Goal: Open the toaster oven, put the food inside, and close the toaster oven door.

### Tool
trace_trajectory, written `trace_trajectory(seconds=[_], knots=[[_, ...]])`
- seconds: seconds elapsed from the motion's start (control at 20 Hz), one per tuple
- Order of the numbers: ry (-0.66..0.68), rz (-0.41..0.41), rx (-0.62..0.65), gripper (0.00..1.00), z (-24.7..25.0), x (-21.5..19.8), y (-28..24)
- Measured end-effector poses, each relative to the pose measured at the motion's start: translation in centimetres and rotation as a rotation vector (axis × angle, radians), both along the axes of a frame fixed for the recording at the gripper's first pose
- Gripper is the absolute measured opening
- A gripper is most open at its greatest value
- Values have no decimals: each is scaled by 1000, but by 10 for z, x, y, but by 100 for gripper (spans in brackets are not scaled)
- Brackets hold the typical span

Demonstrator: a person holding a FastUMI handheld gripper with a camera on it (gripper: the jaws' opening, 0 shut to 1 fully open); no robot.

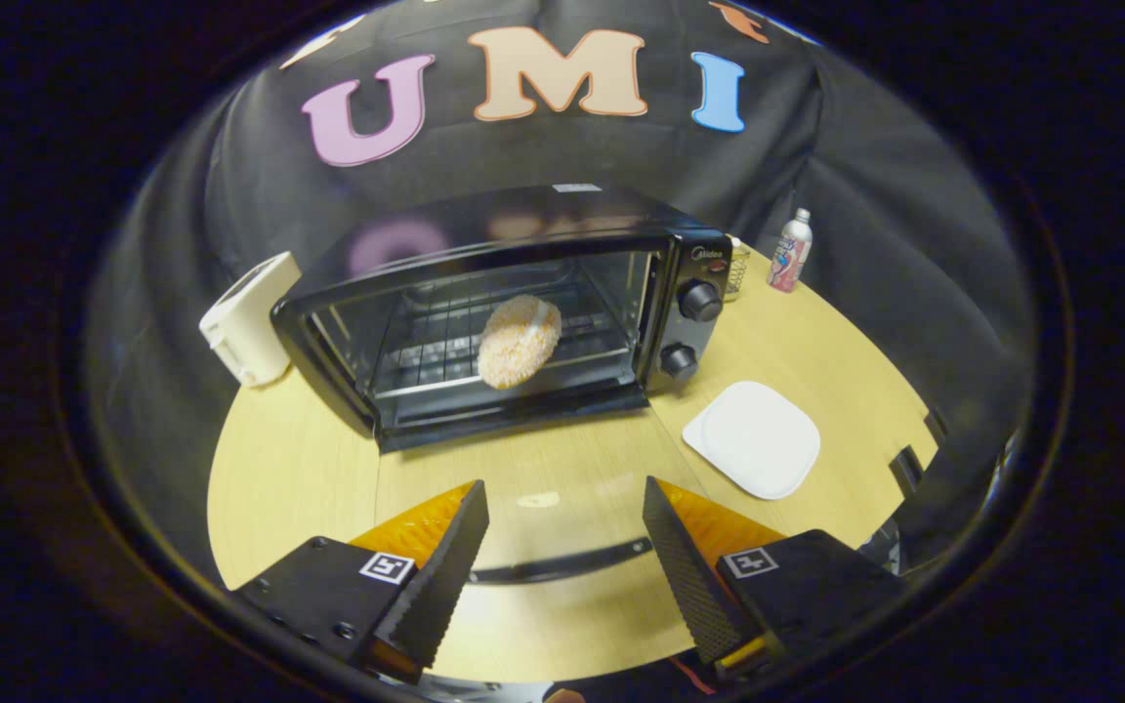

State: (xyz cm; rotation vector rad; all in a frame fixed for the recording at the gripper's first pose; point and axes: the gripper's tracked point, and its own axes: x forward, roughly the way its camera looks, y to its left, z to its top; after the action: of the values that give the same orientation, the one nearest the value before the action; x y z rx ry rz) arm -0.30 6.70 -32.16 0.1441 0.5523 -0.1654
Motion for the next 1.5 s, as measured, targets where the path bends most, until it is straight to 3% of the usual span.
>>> trace_trajectory(seconds=[0.3,0.55,0.8,1.2,1.5], knots=[[50,81,-5,99,-20,-57,3],[118,118,17,98,-46,-79,3],[172,108,89,99,-78,-67,5],[193,179,76,99,-98,-21,12],[223,226,79,99,-105,-10,6]])
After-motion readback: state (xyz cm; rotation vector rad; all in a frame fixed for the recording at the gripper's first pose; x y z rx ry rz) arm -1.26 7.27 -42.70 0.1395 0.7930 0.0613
